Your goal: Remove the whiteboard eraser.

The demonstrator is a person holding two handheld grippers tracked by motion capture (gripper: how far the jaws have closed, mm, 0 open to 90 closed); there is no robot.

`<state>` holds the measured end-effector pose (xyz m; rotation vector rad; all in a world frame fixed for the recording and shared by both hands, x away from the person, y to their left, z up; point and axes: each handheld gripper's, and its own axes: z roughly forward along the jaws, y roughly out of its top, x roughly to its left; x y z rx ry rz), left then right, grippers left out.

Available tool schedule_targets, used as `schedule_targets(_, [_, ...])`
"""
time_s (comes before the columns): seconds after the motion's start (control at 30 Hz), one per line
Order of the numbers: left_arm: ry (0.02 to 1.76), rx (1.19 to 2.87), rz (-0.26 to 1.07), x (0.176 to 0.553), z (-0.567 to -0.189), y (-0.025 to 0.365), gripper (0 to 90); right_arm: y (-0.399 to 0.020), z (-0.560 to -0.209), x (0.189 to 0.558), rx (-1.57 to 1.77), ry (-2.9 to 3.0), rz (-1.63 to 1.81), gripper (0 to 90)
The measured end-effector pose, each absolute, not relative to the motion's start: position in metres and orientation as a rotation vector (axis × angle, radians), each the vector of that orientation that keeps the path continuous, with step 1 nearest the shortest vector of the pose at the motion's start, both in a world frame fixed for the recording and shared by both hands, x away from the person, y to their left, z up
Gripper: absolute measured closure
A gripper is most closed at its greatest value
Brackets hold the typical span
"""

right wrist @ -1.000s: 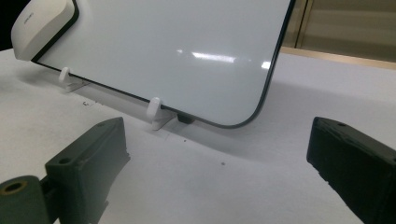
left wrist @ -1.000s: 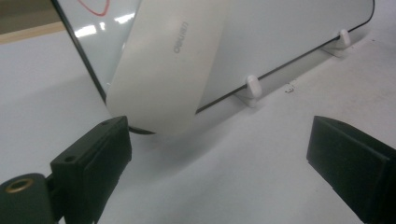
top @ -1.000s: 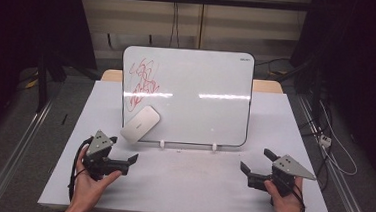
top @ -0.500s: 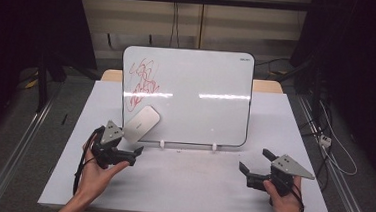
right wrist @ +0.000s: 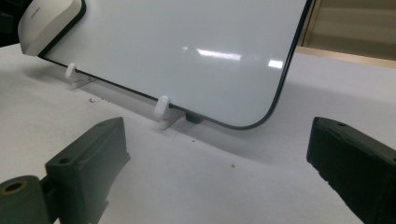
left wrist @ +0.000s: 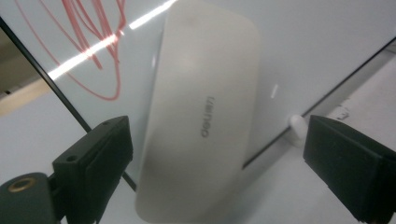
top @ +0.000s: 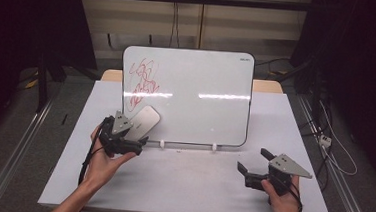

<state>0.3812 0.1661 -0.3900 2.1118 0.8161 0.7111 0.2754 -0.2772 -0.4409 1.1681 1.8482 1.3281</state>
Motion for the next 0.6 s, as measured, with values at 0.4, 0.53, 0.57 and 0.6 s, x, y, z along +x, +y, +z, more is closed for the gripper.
schedule_targets(0.4, [0.814,2.182,0.765,0.398,-0.393,0.151,16.7,-0.275,-0.441,0.277,1.170,1.853,1.332,4.9])
schedule_targets(0.53, [0.814,2.178,0.788,0.401,-0.394,0.147,20.5,-0.275,-0.442,0.278,1.166,1.858,1.330,4.9])
schedule_targets(0.57, [0.798,2.204,0.799,0.403,-0.395,0.144,21.3,-0.275,-0.442,0.278,1.165,1.860,1.329,4.9])
schedule_targets(0.6, [0.796,2.204,0.788,0.403,-0.396,0.143,21.5,-0.275,-0.442,0.278,1.169,1.862,1.330,5.0])
